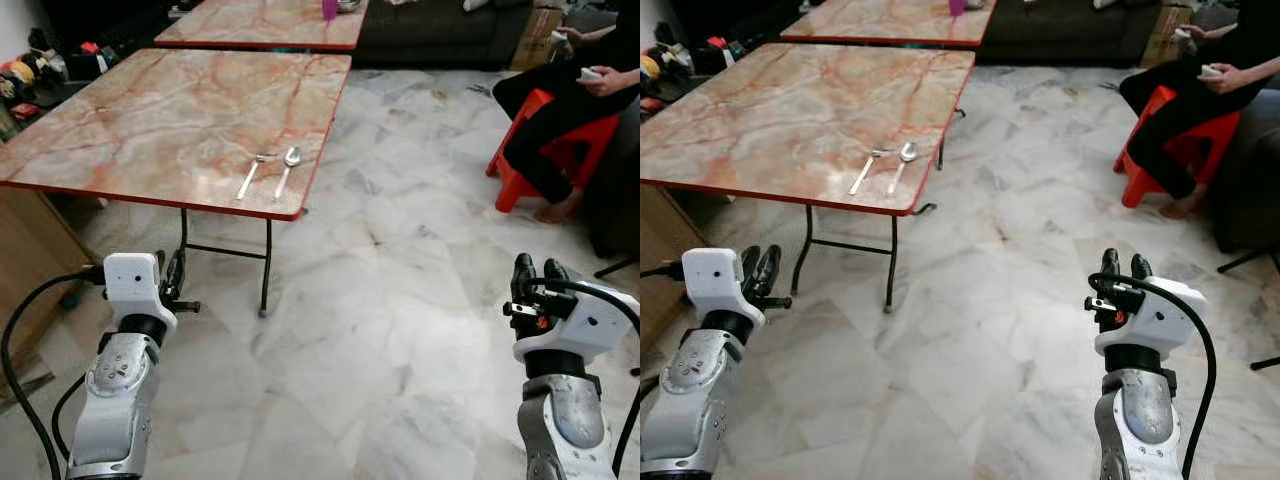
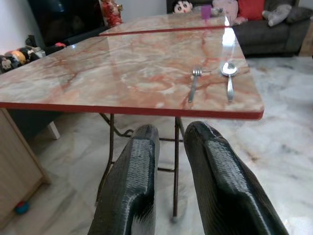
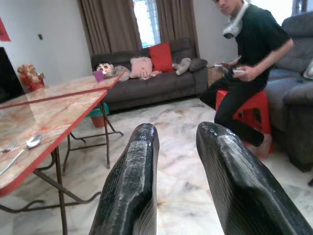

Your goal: Setting the table

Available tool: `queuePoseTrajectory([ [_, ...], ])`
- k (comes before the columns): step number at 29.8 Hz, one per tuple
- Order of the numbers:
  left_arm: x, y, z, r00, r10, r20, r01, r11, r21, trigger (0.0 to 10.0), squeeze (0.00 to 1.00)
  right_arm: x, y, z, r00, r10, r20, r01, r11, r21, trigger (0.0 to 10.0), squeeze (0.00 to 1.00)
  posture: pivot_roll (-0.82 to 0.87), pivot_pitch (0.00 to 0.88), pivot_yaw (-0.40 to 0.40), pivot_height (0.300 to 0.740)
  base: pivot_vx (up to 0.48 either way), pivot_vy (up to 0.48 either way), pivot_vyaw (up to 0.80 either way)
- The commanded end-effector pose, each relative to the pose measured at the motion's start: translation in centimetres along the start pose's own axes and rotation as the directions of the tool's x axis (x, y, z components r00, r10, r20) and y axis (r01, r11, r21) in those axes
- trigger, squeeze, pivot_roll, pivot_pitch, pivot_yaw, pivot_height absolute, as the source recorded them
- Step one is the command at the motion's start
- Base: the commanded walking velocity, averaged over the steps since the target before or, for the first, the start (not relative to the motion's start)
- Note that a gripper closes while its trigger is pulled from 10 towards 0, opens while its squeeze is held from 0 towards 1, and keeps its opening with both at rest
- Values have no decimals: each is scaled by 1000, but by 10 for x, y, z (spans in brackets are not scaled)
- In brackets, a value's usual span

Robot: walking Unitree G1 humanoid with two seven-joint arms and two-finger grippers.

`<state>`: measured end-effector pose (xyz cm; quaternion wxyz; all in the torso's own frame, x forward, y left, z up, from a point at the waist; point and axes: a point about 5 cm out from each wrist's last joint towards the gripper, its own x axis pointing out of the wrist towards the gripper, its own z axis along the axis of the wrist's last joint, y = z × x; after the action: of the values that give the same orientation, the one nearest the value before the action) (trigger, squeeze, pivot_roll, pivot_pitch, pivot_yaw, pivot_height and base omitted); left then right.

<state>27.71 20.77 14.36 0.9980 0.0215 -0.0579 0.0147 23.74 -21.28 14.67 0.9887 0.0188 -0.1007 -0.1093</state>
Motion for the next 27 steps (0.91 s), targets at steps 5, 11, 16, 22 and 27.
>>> queuePoseTrajectory([
  [5, 2, 0, 2, 1000, -8, 3, 8, 1000, -1, 10000, 0, -2, -2, 0, 1000, -14, -4, 14, 1000, 6, 10000, 0, 50, 70, 60, 740, 0, 378, 0],
  [11, 3, -1, 3, 1000, -11, 7, 11, 1000, -3, 10000, 0, -2, -2, 0, 1000, -10, -1, 10, 1000, -1, 10000, 0, 51, 73, 58, 740, 0, 361, 0],
  [16, 3, -4, 4, 999, -24, 24, 24, 1000, 16, 10000, 0, 0, -1, 1, 1000, -5, 7, 5, 1000, 0, 10000, 0, 48, 72, 55, 740, 0, 0, 0],
  [22, 4, -7, 5, 999, -39, 24, 39, 999, -4, 10000, 0, 1, 1, 1, 1000, 0, 8, 0, 1000, 2, 10000, 0, 49, 69, 56, 740, 0, 0, 0],
  [27, 4, -7, 5, 999, -45, 23, 45, 999, 2, 10000, 0, 1, 1, 0, 1000, 3, 7, -3, 1000, -3, 10000, 0, 46, 65, 56, 740, 0, 0, 0],
])
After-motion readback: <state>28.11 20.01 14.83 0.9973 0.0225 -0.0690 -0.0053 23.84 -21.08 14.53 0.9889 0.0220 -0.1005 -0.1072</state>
